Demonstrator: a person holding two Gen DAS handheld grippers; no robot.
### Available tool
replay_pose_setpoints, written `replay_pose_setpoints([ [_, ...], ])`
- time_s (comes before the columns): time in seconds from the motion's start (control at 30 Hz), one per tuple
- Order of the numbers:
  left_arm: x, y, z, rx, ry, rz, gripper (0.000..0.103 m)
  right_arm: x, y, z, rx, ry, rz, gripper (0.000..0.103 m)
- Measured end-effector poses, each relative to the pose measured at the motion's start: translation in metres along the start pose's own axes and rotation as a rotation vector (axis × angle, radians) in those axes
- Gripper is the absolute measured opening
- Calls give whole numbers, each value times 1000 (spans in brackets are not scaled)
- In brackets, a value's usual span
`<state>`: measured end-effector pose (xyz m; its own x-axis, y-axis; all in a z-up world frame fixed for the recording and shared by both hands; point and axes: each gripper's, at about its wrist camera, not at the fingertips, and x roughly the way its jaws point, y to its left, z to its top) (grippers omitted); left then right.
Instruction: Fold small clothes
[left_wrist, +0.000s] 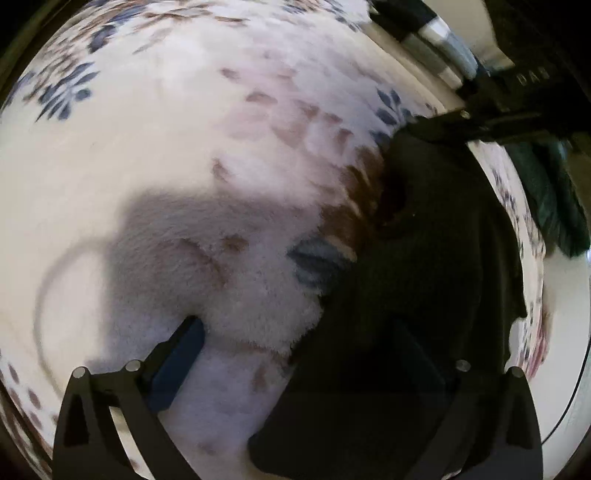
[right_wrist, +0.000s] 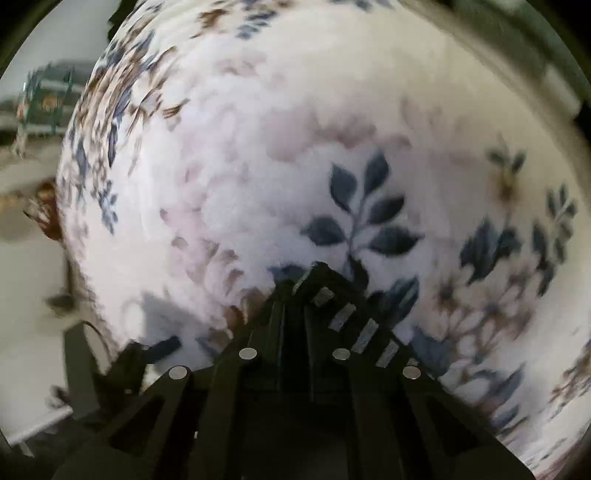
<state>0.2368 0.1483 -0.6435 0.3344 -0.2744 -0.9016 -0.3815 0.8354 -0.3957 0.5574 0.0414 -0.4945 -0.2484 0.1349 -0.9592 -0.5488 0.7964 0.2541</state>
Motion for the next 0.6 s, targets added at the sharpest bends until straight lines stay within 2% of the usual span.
replay_pose_setpoints([
  [0.03, -1, 1, -3, -27, -42, -3, 103, -7, 0, 0, 17, -18, -8, 8],
  [0.1, -4, 0, -6, -61, -63, 0, 103, -21, -6, -2, 58, -71, -23, 7],
  [0.17, -2, -3, -3, -69, -52, 9, 103, -30, -16, 0, 89, -110, -37, 5],
  [0.23, -5, -6, 2, -71, -24, 6, 103, -29, -29, 5, 130, -89, -22, 6],
  [0.3, -7, -7, 9, -70, 6, 3, 103, -19, -43, 11, 195, -62, 68, 8],
  [0.33, -11, -5, 14, -73, 9, -10, 103, -11, -46, 13, 197, -23, 136, 9],
  [0.4, -20, -6, 23, -73, -4, -17, 103, 0, -50, 16, 206, 52, 219, 15],
  [0.43, -24, -8, 27, -68, -11, -11, 103, 1, -53, 15, 214, 64, 237, 22],
  [0.5, -30, -12, 33, -42, -24, 19, 103, 2, -53, 15, 208, 79, 255, 23],
  [0.53, -31, -15, 39, -24, -29, 33, 103, -1, -52, 13, 194, 69, 251, 21],
  [0.6, -36, -19, 44, 6, -37, 33, 103, -11, -48, 9, 154, 9, 215, 6],
])
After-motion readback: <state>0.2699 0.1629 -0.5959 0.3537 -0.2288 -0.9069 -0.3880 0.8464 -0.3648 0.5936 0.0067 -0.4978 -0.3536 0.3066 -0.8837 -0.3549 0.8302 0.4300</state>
